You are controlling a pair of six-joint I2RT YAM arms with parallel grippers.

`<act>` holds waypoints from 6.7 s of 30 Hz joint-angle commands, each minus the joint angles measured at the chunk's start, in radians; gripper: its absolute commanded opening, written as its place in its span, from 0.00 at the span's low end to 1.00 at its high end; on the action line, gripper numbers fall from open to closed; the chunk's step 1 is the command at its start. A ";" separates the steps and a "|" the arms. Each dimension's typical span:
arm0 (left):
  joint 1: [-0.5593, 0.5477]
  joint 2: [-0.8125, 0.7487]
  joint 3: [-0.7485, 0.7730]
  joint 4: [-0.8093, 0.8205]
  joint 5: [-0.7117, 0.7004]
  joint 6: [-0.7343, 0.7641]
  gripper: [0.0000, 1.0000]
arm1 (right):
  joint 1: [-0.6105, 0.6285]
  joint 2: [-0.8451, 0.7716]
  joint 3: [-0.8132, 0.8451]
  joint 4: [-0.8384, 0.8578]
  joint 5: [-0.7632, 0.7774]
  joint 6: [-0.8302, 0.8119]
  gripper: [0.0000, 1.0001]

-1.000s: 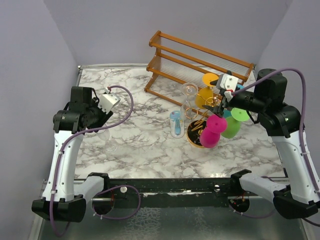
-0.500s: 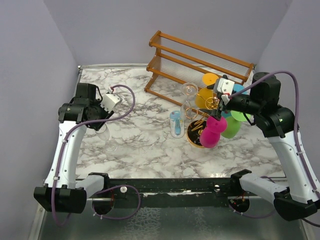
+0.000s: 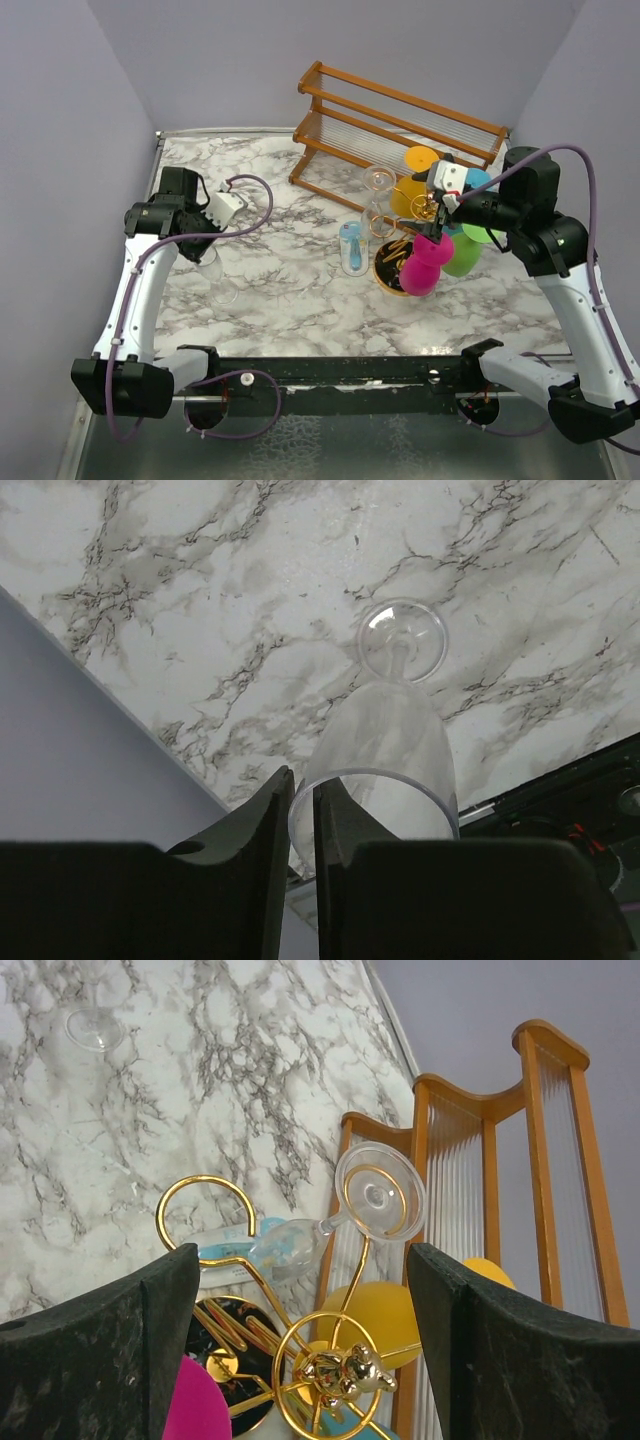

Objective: Place the wine glass upside down on the wine glass rack

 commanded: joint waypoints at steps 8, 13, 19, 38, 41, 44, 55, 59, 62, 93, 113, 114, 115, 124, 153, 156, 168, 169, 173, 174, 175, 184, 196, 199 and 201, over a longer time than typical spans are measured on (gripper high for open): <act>0.002 0.013 0.015 -0.003 0.041 0.035 0.00 | -0.003 -0.027 -0.015 0.039 0.118 -0.037 0.85; 0.003 0.023 0.082 -0.013 0.036 0.036 0.00 | -0.003 -0.041 -0.031 0.069 0.199 0.002 0.87; -0.008 0.044 0.199 -0.024 0.020 0.034 0.00 | -0.004 -0.061 -0.076 0.120 0.314 0.040 0.96; -0.040 0.039 0.511 0.204 0.141 -0.090 0.00 | -0.004 -0.007 0.036 0.154 0.396 0.128 1.00; -0.040 0.053 0.582 0.248 0.221 -0.141 0.00 | -0.004 0.018 0.039 0.193 0.378 0.151 1.00; -0.040 0.063 0.617 0.306 0.300 -0.186 0.00 | -0.004 0.050 0.051 0.270 0.414 0.160 1.00; -0.040 0.080 0.632 0.639 0.562 -0.554 0.00 | -0.003 0.217 0.220 0.325 0.232 0.376 0.97; -0.039 0.098 0.592 0.772 0.636 -0.711 0.00 | -0.003 0.257 0.212 0.375 0.070 0.479 0.91; -0.040 0.111 0.563 0.852 0.691 -0.796 0.00 | -0.003 0.286 0.203 0.427 0.045 0.573 0.85; -0.041 0.093 0.381 1.038 0.808 -0.992 0.00 | -0.002 0.374 0.107 0.656 0.107 1.048 0.39; -0.048 0.086 0.343 1.045 0.819 -0.994 0.10 | -0.004 0.370 0.105 0.657 0.166 1.020 0.01; -0.048 0.085 0.342 1.037 0.817 -0.988 0.13 | -0.004 0.365 0.103 0.654 0.177 1.008 0.01; -0.048 0.083 0.342 1.026 0.815 -0.977 0.16 | -0.004 0.357 0.101 0.651 0.193 0.993 0.01; -0.048 0.053 0.410 0.769 0.599 -0.705 0.58 | -0.003 0.276 0.073 0.621 0.351 0.758 0.01; -0.037 0.055 0.395 0.699 0.449 -0.567 0.96 | 0.072 0.201 0.139 -0.079 -0.179 -0.325 0.01; -0.034 0.057 0.390 0.703 0.458 -0.569 0.96 | 0.095 0.202 0.125 -0.058 -0.144 -0.315 0.01; -0.031 0.068 0.392 0.716 0.465 -0.582 0.96 | 0.200 0.178 0.058 0.012 0.069 -0.298 0.01; -0.031 0.069 0.393 0.716 0.465 -0.583 0.96 | 0.207 0.177 0.054 0.016 0.086 -0.299 0.01; -0.031 0.069 0.390 0.716 0.465 -0.582 0.96 | 0.218 0.167 0.053 0.026 0.141 -0.302 0.01; -0.031 0.069 0.390 0.715 0.465 -0.582 0.96 | 0.220 0.165 0.055 0.027 0.151 -0.304 0.01; -0.031 0.069 0.390 0.716 0.465 -0.582 0.96 | 0.221 0.163 0.058 0.026 0.161 -0.306 0.01; -0.031 0.070 0.389 0.718 0.471 -0.572 0.96 | 0.222 0.145 0.060 -0.001 0.242 -0.356 0.01; -0.031 0.070 0.390 0.715 0.477 -0.572 0.96 | 0.222 0.116 0.049 -0.019 0.330 -0.396 0.01; -0.031 0.071 0.390 0.715 0.481 -0.572 0.96 | 0.222 0.104 0.046 -0.030 0.341 -0.404 0.01; -0.031 0.072 0.390 0.716 0.483 -0.572 0.96 | 0.223 0.096 0.043 -0.033 0.354 -0.409 0.01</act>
